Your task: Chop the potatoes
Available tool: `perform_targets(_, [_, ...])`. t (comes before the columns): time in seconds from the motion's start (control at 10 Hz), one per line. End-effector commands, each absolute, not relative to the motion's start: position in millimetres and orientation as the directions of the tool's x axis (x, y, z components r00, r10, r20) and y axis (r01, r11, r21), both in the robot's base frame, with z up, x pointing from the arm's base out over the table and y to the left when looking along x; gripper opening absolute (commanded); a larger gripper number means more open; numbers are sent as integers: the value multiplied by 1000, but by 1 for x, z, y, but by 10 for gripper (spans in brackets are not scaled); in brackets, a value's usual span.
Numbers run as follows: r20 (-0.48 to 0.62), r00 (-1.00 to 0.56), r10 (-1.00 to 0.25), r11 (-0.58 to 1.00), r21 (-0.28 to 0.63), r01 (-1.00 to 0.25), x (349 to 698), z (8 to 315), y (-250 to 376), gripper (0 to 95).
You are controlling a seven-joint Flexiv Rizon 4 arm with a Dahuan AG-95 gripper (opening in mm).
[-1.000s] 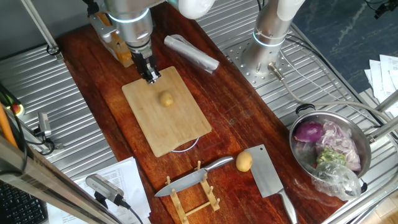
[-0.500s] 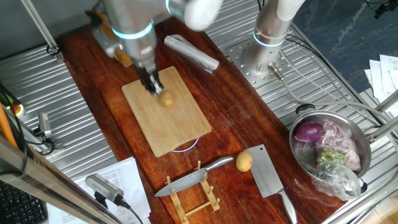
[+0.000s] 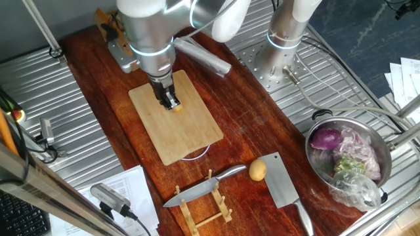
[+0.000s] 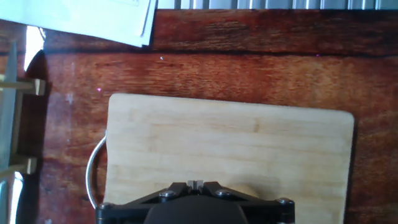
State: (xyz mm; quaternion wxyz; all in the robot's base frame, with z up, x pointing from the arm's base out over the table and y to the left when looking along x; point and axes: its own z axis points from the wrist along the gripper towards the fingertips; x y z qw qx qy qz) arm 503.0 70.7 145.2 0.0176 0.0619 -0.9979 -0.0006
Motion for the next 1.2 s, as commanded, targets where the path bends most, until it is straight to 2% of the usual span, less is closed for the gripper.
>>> perform_targets(0.1, [72,-964,-255,966,68,-250,502,146,69,0])
perform_targets(0.2, [73,-966,-247,967,79,-241,501,145,66,0])
perform_targets(0.4, [54,-966,-253,965,86,-248,508,134,92,380])
perform_targets(0.7, [38,-982,-183,981,76,-179,511,122,145,380])
perform_targets(0.8, [46,-986,-160,985,74,-156,510,119,155,190])
perform_targets(0.9, [45,-987,-153,986,74,-150,510,118,159,190])
perform_targets(1.1, [112,-978,-177,984,47,-173,510,118,159,190])
perform_targets(1.2, [122,-962,-244,970,54,-239,510,118,159,190])
